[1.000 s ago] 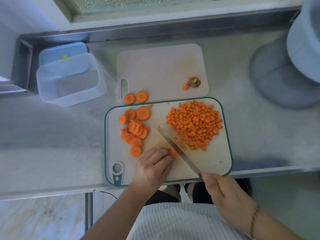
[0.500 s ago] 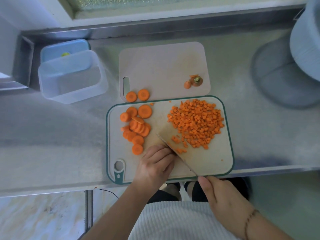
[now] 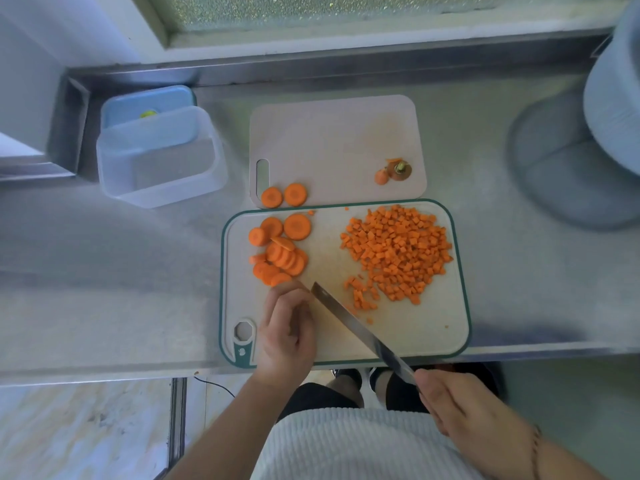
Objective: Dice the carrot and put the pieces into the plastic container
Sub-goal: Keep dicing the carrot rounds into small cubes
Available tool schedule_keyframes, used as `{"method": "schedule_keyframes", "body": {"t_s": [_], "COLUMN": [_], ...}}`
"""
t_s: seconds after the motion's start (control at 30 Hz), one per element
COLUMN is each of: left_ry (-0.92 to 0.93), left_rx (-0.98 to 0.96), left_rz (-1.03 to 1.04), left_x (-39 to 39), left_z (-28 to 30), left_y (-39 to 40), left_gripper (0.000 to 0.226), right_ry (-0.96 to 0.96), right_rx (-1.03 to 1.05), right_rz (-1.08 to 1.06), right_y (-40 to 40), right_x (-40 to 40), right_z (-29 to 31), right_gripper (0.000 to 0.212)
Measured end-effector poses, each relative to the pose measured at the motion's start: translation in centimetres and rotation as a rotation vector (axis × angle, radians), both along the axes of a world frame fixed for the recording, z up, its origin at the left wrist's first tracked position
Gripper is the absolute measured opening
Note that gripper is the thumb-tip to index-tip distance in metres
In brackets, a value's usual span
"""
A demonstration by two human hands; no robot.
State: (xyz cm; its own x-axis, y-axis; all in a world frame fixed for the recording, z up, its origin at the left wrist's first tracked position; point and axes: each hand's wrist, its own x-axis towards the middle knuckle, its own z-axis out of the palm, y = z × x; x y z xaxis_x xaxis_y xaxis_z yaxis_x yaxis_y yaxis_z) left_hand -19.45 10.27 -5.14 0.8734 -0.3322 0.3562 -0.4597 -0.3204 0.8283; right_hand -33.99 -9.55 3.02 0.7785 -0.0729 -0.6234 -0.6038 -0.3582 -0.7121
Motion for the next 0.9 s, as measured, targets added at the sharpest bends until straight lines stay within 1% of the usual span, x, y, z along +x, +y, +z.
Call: {"method": "schedule_keyframes", "body": {"t_s": [0.07,0.13,0.2,0.23,0.3,0.37,0.43,0.5,0.53,0.6,0.67,0.7,0.73,0.77,0.83,0.9], "left_ry": [-0.003,-0.018,-0.064,-0.106,-0.18,-0.193,-0.201,-0.207,-0.198,-0.132,-0.067,-0.058,-0.073,-0.096,-0.136,-0.167], "left_rx": [0.027,0.101,0.167,0.199,0.268,0.313,0.302,0.21,0.13,-0.044,-0.149,-0.155,-0.122,-0.043,0.203,0.433], "left_rz": [-0.024,-0.042,-0.082,-0.116,-0.197,-0.24,-0.257,-0.285,-0.287,-0.192,-0.041,-0.004,-0.014,-0.066,-0.216,-0.324], "left_x": [0.0,0.0,0.1,0.2,0.2,0.1,0.3,0.7,0.9,1.5,2.4,3.0,3.6,4.3,5.3,5.9], "left_z": [0.1,0.1,-0.1,-0.3,-1.0,-1.5,-1.6,-0.8,-0.2,1.3,2.9,3.6,4.2,4.7,4.9,4.3], "left_y": [-0.2,-0.3,-0.4,-0.5,-0.6,-0.9,-1.5,-2.2,-2.4,-2.4,-2.3,-2.4,-2.6,-2.9,-3.7,-4.5], "left_gripper": [0.017,0.019,0.023,0.021,0.01,0.006,0.008,0.014,0.019,0.027,0.024,0.019,0.012,0.005,0.012,0.018], "right_ry": [0.015,0.027,0.068,0.09,0.113,0.146,0.165,0.133,0.071,-0.045,-0.072,-0.082,-0.104,-0.125,-0.147,-0.242], "right_rx": [0.001,0.035,0.035,0.035,0.089,0.162,0.193,0.166,0.1,-0.178,-0.506,-0.662,-0.776,-0.853,-0.909,-0.95], "right_rz": [0.019,-0.016,-0.074,-0.09,-0.146,-0.169,-0.193,-0.197,-0.165,-0.006,0.14,0.181,0.217,0.261,0.326,0.338], "right_y": [0.0,-0.4,-1.2,-1.7,-2.7,-3.3,-3.2,-2.8,-2.9,-3.5,-4.1,-4.2,-4.3,-4.4,-4.6,-4.8], "right_x": [0.4,0.5,0.9,1.1,1.8,2.5,2.9,2.8,2.5,2.0,1.4,1.4,1.6,1.7,2.1,2.3], "right_z": [-0.1,-0.4,-0.3,0.1,0.7,1.3,1.5,1.6,1.5,1.6,1.5,1.4,1.2,0.8,0.3,-0.1], "right_gripper": [0.042,0.045,0.055,0.058,0.051,0.046,0.046,0.052,0.057,0.069,0.073,0.074,0.073,0.067,0.057,0.053]}}
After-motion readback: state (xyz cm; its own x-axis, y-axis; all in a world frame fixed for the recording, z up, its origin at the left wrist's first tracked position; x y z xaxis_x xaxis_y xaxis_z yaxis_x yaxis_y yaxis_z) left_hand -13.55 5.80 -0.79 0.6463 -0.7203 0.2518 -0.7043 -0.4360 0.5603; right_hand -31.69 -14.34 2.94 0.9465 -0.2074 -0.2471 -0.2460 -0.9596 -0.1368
